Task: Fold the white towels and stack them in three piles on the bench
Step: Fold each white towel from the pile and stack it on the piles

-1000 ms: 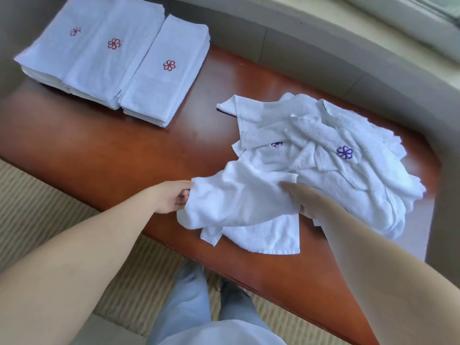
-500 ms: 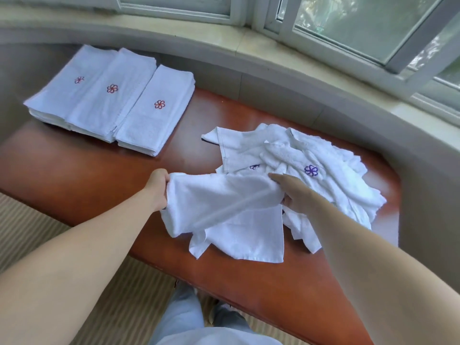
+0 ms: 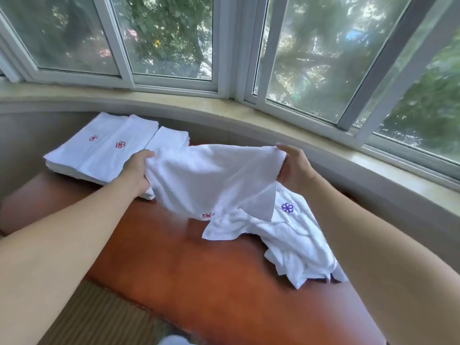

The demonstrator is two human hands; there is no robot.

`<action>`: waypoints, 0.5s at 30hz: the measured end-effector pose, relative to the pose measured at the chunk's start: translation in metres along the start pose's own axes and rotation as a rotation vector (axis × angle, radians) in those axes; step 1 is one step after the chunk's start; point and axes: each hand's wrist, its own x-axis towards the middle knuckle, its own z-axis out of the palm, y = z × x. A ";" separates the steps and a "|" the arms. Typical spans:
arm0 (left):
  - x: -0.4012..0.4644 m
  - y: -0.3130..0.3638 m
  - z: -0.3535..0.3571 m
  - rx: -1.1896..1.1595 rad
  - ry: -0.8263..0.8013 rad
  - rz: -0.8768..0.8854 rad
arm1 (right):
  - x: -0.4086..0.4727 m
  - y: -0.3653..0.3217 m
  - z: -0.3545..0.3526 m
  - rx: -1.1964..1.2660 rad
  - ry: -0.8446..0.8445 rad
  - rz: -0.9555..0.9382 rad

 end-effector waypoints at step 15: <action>-0.025 0.043 -0.005 0.118 0.010 0.216 | -0.004 -0.027 0.005 -0.064 0.257 -0.133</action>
